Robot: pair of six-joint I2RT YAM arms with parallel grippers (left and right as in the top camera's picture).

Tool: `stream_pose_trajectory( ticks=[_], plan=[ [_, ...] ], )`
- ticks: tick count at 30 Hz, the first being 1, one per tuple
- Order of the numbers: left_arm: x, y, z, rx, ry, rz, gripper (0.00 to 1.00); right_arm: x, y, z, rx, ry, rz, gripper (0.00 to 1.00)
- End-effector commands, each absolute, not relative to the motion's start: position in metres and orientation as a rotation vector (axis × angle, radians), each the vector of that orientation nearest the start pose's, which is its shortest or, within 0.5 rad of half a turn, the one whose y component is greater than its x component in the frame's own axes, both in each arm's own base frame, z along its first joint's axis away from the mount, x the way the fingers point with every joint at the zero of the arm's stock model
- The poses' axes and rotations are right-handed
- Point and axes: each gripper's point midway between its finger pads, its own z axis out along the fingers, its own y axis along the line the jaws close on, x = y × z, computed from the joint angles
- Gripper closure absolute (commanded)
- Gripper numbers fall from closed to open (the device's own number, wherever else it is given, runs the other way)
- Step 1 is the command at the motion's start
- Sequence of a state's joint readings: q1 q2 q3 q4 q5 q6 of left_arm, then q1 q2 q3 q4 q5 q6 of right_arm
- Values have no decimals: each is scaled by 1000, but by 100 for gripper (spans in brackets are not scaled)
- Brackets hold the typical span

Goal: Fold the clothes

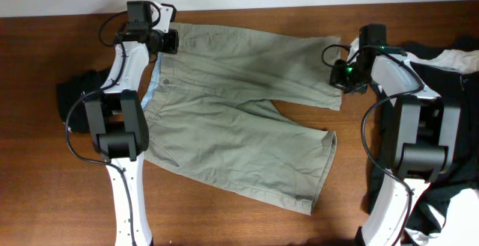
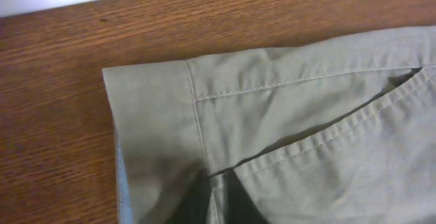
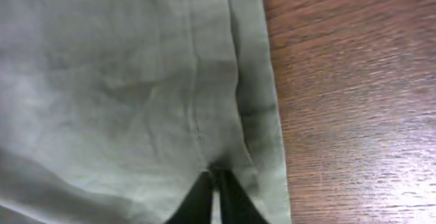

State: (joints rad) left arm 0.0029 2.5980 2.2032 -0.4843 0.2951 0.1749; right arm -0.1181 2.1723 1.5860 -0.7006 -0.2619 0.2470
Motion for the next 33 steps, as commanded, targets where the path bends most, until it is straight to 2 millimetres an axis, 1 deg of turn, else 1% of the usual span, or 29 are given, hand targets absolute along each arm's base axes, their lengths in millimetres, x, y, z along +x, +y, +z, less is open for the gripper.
stream_pose_trajectory(
  ticks=[1,2,4,5,6,7,8,9,10,12,13,15,17,18,19,20,21,23,25,27,28,29,30,31,32,33],
  plan=[
    [649,-46,26,327,2395,-281,100,476,-15,26,466,2795,422,96],
    [649,-45,27,309,2396,-285,100,475,-19,32,476,2792,419,96],
    [652,-32,29,201,2397,-317,100,467,-34,39,522,2800,379,96],
    [653,-28,34,185,2372,-399,100,462,-44,41,556,2803,370,96],
    [652,-28,36,192,2364,-438,100,463,-47,41,565,2797,368,75],
    [649,-30,38,201,2359,-492,94,466,-52,39,573,2781,367,61],
    [647,-33,38,209,2359,-521,86,469,-53,37,569,2772,370,59],
    [645,-37,37,213,2368,-533,80,473,-48,33,559,2764,407,59],
    [643,-39,31,215,2382,-540,78,476,-43,27,549,2758,456,59],
    [638,-40,16,207,2416,-558,77,482,-31,22,521,2744,548,60],
    [635,-43,12,208,2427,-580,76,485,-27,24,482,2735,565,60],
    [636,-44,15,216,2412,-591,75,485,-26,20,468,2741,553,60],
    [635,-50,18,232,2396,-638,72,487,-20,7,459,2751,570,60],
    [635,-50,18,232,2397,-638,72,488,-15,5,447,2751,598,63],
    [635,-50,18,232,2396,-638,71,490,-13,7,436,2744,602,76],
    [635,-50,18,232,2396,-637,71,492,-11,10,431,2735,619,85],
    [635,-50,18,233,2395,-637,71,492,-11,15,431,2720,661,88],
    [638,-49,22,235,2386,-633,71,492,-9,19,432,2705,717,96],
    [643,-49,33,243,2360,-624,71,485,-12,24,462,2719,746,96],
    [648,-49,42,250,2337,-616,71,472,-21,32,515,2749,731,96],
    [650,-49,45,252,2332,-614,71,459,-33,33,574,2797,663,96],
    [649,-49,45,253,2332,-615,70,443,-39,29,621,2859,607,96],
    [649,-50,45,254,2332,-614,70,433,-42,25,640,2908,563,96],
    [650,-53,45,265,2328,-613,69,430,-40,24,605,2924,553,96],
    [650,-56,40,292,2334,-583,66,431,-40,24,598,2923,552,76],
    [650,-56,32,284,2357,-545,66,432,-40,24,595,2918,553,65]
  ],
)
